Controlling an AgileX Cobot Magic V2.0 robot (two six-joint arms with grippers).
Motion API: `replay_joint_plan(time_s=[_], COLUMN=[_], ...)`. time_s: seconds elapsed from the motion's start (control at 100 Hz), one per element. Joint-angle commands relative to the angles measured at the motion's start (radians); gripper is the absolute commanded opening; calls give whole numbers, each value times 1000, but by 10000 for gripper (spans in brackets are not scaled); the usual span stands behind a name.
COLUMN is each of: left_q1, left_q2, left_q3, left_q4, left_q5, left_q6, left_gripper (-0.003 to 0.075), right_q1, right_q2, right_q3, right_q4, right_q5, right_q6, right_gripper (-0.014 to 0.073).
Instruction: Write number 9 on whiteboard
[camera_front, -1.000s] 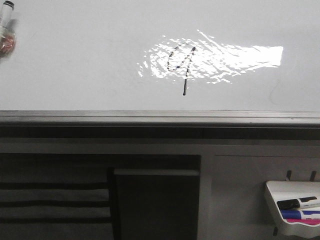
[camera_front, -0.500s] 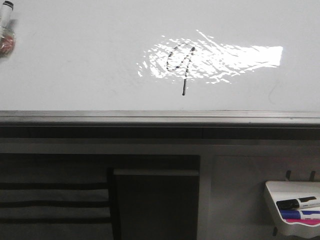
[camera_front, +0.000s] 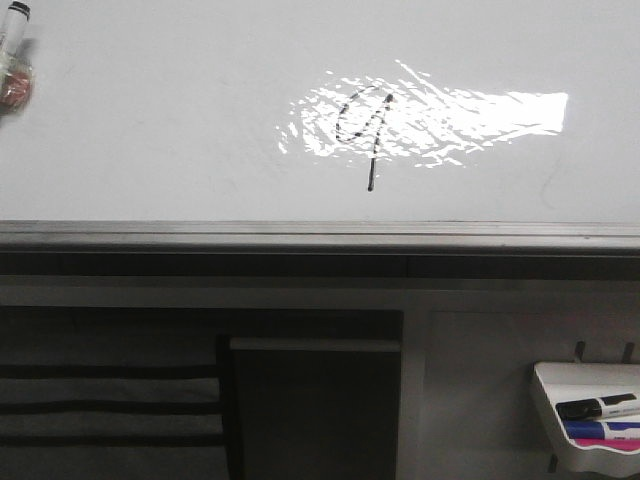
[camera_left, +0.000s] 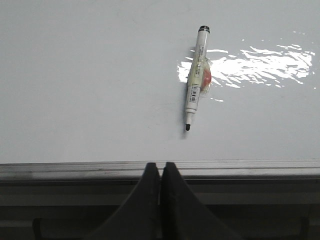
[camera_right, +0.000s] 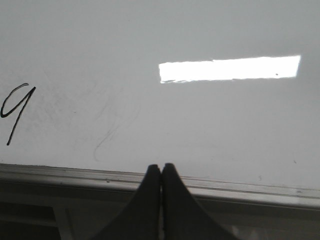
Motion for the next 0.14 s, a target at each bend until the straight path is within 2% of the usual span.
replay_joint_plan(time_s=[0.0,0.13], left_q1=[3,3], left_q2=[-24,-24], left_q3=[29,29], left_q4=[-11,-11], left_q5=[-73,-73], left_q6=[-2,-2], left_gripper=[-20,-20], right_q1=[-5,-5], right_q2=[-18,-18], right_q3=[28,28], right_q4=[5,5], right_q5=[-84,-84], right_q6=[-6,-6], right_gripper=[-72,-72])
